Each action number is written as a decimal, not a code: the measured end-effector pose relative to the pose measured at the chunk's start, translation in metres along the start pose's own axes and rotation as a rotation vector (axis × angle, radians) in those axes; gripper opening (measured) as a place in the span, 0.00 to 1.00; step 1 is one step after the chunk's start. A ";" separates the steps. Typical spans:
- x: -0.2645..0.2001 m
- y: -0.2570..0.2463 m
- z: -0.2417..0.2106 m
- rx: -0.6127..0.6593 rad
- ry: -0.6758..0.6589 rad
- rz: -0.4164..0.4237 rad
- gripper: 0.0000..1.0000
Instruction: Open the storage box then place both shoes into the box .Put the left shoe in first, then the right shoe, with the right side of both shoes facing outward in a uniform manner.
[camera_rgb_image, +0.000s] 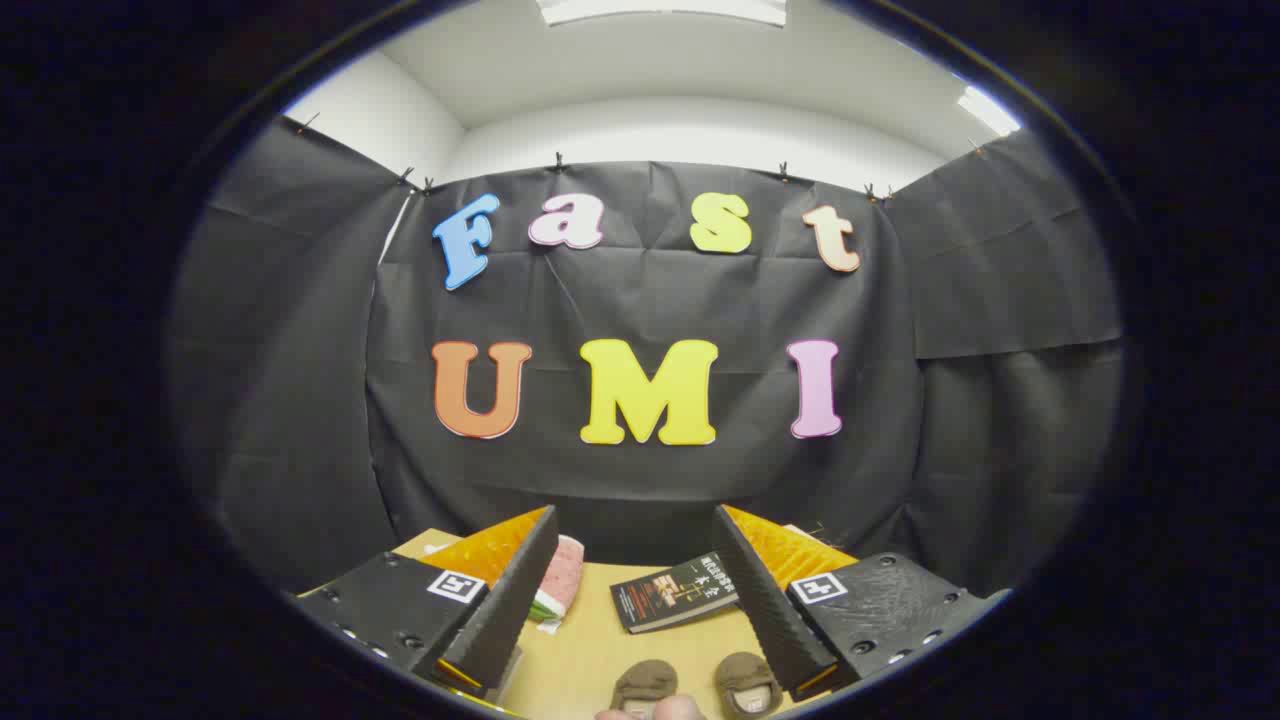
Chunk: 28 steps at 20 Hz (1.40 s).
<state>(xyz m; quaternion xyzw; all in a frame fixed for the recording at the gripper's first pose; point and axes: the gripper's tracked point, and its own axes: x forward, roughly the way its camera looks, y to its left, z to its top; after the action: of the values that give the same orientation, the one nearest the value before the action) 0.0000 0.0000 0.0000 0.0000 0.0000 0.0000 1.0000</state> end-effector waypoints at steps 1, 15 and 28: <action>0.001 0.002 -0.002 0.001 0.002 0.004 0.95; 0.003 0.017 -0.006 0.021 0.014 0.060 0.95; -0.009 0.042 -0.052 0.067 0.092 0.150 0.95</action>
<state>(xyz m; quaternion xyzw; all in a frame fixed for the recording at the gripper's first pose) -0.0091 0.0419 -0.0518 0.0333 0.0457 0.0748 0.9956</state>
